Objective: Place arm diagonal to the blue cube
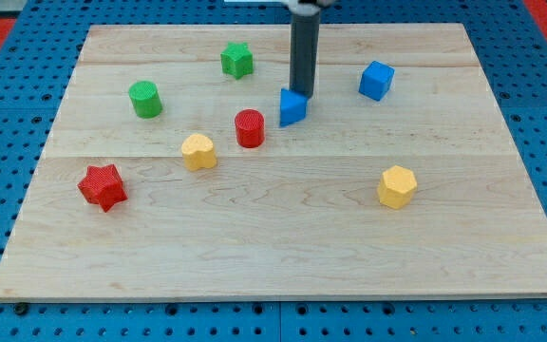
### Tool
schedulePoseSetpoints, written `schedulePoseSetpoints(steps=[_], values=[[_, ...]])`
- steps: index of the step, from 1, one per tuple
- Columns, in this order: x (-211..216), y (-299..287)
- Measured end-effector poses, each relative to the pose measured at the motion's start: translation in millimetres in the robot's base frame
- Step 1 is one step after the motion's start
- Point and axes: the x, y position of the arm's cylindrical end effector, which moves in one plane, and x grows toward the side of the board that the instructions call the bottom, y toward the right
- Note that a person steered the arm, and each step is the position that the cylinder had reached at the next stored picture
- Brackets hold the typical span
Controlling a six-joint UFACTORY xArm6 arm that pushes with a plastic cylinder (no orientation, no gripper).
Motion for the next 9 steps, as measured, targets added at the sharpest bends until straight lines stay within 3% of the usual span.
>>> schedulePoseSetpoints(steps=[2, 4, 6, 8, 9], values=[[20.0, -11.1], [22.1, 123.1], [-8.8, 211.1], [-78.5, 205.7], [-92.4, 129.6]])
